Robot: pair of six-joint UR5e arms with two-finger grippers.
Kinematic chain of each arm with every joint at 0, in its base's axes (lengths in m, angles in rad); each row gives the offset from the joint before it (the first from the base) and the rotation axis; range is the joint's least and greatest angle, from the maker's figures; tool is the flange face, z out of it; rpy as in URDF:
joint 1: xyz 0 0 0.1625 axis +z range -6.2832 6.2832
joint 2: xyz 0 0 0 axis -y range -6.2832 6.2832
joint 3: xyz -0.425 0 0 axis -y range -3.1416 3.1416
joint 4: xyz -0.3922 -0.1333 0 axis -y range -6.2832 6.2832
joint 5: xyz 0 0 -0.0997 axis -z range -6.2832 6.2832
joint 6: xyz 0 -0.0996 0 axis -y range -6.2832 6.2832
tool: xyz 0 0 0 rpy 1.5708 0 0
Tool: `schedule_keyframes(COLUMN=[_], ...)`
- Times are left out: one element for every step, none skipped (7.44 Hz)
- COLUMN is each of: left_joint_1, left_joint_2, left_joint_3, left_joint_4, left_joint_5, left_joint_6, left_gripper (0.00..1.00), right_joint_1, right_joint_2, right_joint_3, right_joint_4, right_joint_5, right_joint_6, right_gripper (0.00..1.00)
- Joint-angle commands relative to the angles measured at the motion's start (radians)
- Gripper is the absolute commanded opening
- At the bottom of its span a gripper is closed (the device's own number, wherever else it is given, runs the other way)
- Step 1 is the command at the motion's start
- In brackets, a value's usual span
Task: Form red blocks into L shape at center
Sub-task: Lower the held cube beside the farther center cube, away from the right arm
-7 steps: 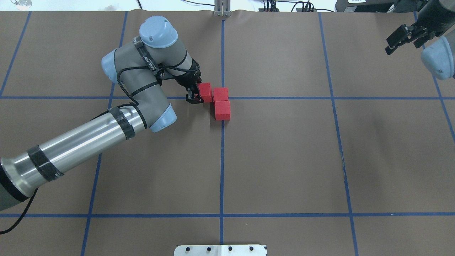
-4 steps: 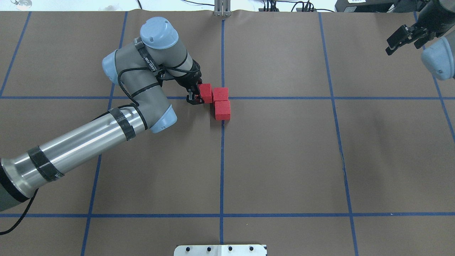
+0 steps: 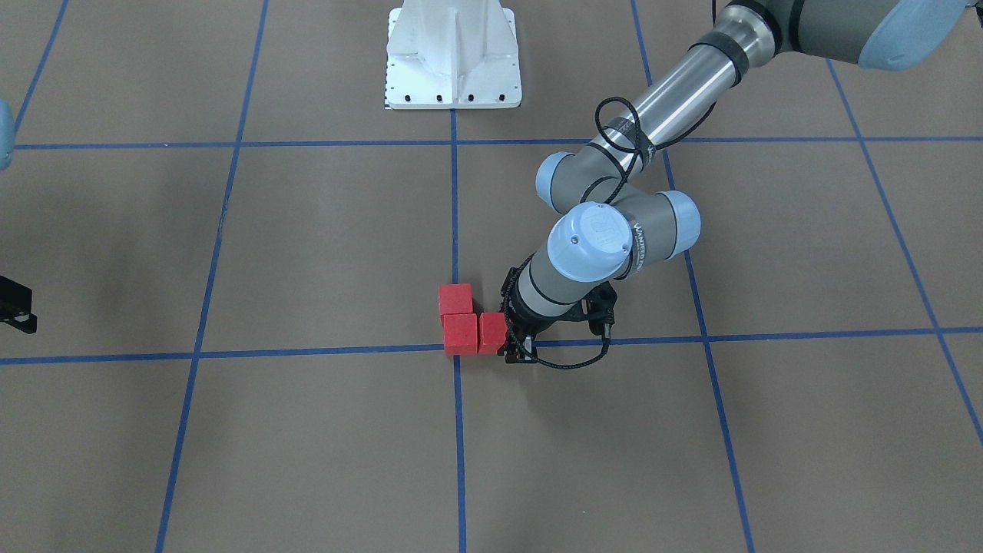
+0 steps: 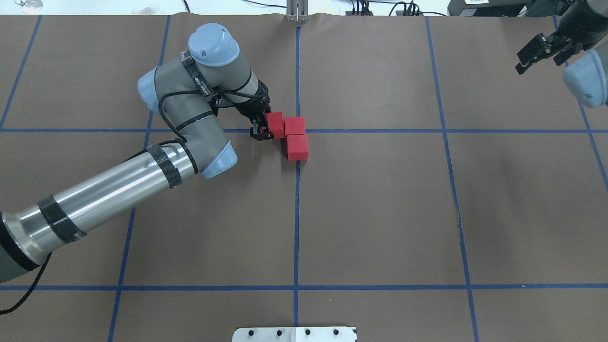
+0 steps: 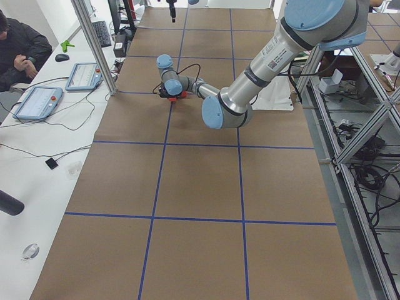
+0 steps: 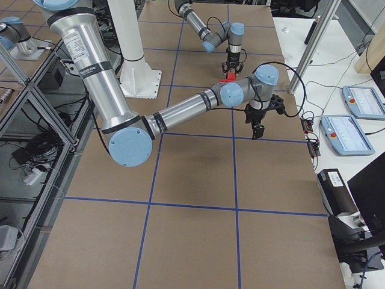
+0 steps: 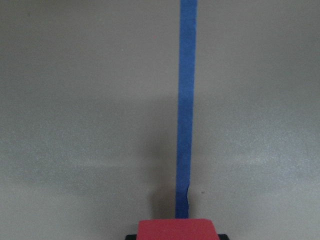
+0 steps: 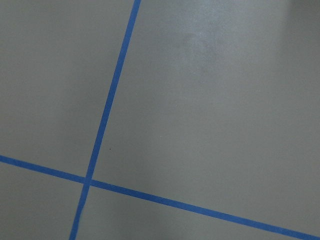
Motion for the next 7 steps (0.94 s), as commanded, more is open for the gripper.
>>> schedule_keyframes(left_joint_1=[0.001, 0.007, 0.009, 0.009, 0.009, 0.009, 0.01], left_joint_2=[-0.001, -0.003, -0.003, -0.004, -0.004, -0.003, -0.003], left_joint_3=[0.0, 0.0, 0.0, 0.0, 0.0, 0.0, 0.0], left_joint_4=[0.0, -0.001, 0.0, -0.001, 0.0, -0.001, 0.0], left_joint_5=[0.0, 0.002, 0.002, 0.002, 0.002, 0.002, 0.002], left_joint_6=[0.001, -0.001, -0.001, -0.001, -0.001, -0.001, -0.001], left_gripper=[0.0, 0.0, 0.0, 0.0, 0.0, 0.0, 0.0], right_joint_1=[0.0, 0.0, 0.0, 0.0, 0.0, 0.0, -0.002], right_joint_2=[0.001, 0.001, 0.0, 0.0, 0.0, 0.0, 0.0], right_joint_3=[0.0, 0.0, 0.0, 0.0, 0.0, 0.0, 0.0], right_joint_4=[0.0, 0.0, 0.0, 0.0, 0.0, 0.0, 0.0], right_joint_5=[0.0, 0.0, 0.0, 0.0, 0.0, 0.0, 0.0], right_joint_6=[0.0, 0.0, 0.0, 0.0, 0.0, 0.0, 0.0], right_gripper=[0.99, 0.99, 0.99, 0.99, 0.99, 0.99, 0.99])
